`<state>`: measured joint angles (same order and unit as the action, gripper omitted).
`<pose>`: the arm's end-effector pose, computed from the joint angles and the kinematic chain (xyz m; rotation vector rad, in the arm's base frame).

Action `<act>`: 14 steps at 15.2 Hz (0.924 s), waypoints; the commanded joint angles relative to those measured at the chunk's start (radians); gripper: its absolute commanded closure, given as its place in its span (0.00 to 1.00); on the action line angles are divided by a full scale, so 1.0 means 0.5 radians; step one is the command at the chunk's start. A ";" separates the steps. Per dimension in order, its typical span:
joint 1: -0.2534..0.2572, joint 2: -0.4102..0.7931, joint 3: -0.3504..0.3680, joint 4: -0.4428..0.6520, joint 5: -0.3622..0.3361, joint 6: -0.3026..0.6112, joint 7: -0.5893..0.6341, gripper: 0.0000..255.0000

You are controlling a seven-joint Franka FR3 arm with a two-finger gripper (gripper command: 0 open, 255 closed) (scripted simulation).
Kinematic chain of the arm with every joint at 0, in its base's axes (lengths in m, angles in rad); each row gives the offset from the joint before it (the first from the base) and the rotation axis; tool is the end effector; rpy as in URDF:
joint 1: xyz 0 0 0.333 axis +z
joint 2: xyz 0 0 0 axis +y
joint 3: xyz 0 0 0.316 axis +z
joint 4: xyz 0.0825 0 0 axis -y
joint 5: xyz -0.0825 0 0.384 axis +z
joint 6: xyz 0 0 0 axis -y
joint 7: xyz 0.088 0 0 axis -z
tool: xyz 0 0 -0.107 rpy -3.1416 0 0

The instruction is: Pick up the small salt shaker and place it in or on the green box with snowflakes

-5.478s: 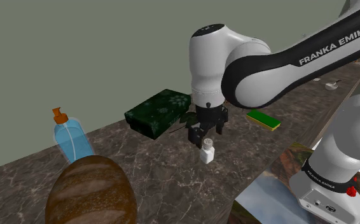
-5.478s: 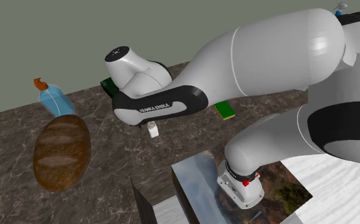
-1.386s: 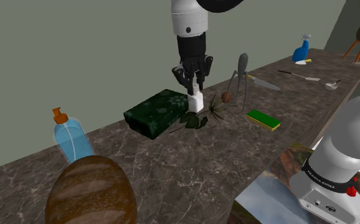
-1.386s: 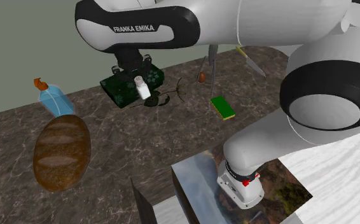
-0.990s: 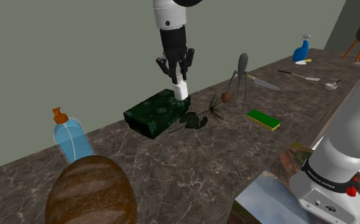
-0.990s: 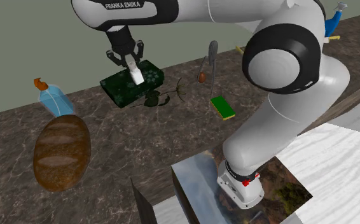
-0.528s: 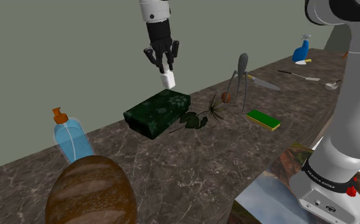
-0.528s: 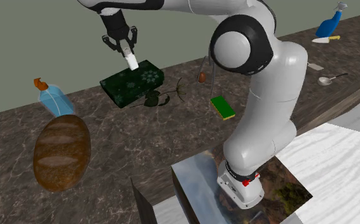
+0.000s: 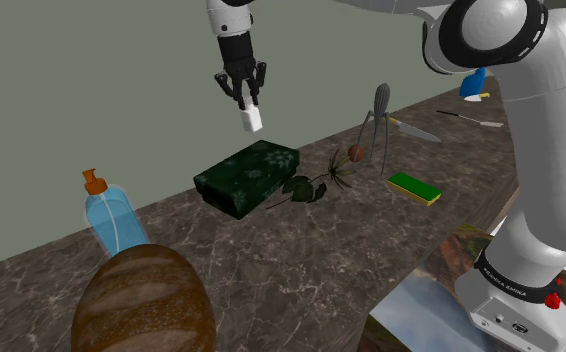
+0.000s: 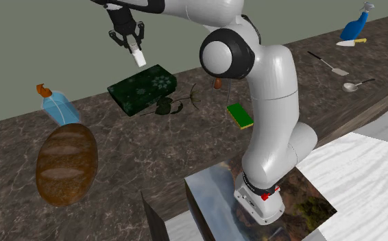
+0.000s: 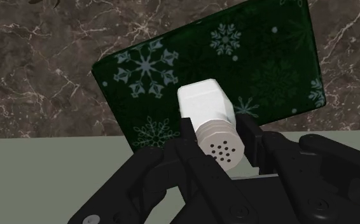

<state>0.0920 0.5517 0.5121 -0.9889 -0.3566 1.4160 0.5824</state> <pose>0.6352 0.2575 0.5648 3.0224 -0.1187 -0.0130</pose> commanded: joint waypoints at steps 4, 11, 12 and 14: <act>-0.051 -0.042 0.007 -0.203 0.019 0.156 0.023 1.00; -0.111 -0.089 0.012 -0.472 0.036 0.372 0.052 1.00; -0.117 -0.092 0.012 -0.505 0.037 0.401 0.056 1.00; -0.129 -0.097 0.011 -0.567 0.037 0.457 0.065 1.00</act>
<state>0.0301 0.5034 0.5180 -1.2589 -0.3376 1.6311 0.6128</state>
